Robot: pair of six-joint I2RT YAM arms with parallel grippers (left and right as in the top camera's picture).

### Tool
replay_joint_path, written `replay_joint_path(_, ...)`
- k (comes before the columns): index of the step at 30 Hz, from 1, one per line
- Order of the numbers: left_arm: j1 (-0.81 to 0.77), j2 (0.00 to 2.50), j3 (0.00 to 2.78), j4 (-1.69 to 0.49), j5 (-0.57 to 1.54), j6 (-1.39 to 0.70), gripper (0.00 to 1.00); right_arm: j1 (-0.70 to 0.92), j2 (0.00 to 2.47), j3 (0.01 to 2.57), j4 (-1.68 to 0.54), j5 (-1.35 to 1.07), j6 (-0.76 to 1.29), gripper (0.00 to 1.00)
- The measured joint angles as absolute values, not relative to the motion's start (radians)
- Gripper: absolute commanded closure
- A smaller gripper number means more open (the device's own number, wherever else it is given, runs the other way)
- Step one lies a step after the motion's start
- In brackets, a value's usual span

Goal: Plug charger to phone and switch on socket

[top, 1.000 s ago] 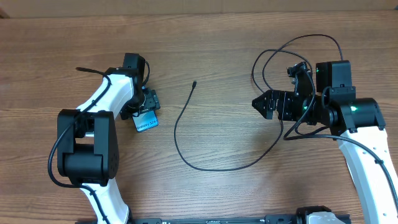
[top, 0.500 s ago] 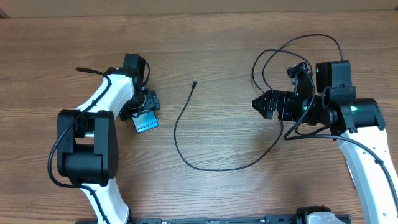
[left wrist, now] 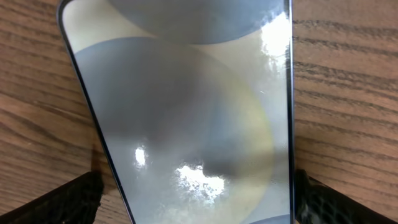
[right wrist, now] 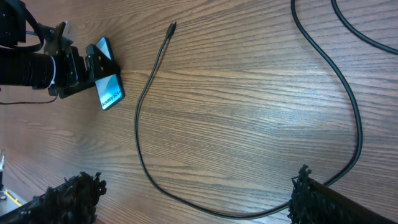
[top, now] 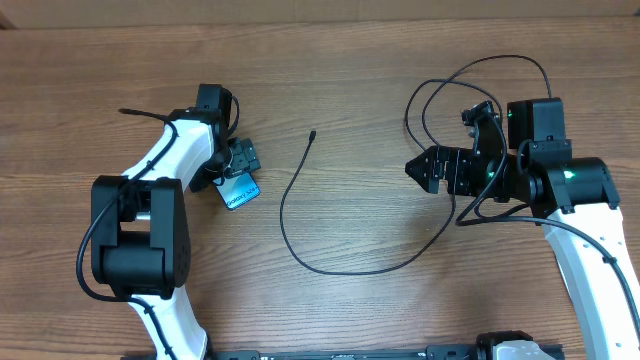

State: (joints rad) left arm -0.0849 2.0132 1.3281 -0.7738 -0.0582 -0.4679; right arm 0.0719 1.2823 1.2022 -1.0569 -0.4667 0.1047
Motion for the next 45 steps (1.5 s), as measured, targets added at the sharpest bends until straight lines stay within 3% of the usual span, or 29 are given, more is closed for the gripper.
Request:
replay_joint_path(10, -0.066, 2.013, 1.328, -0.786, -0.054, -0.604, 0.01, 0.072, 1.282, 1.202, -1.056, -0.467, 0.104, 0.0)
replay_joint_path(45, 0.013, 2.012, 1.347, -0.793, 0.05, -0.656, 0.02, 0.072, 1.282, 1.202, -1.059, -0.463, 0.105, 0.0)
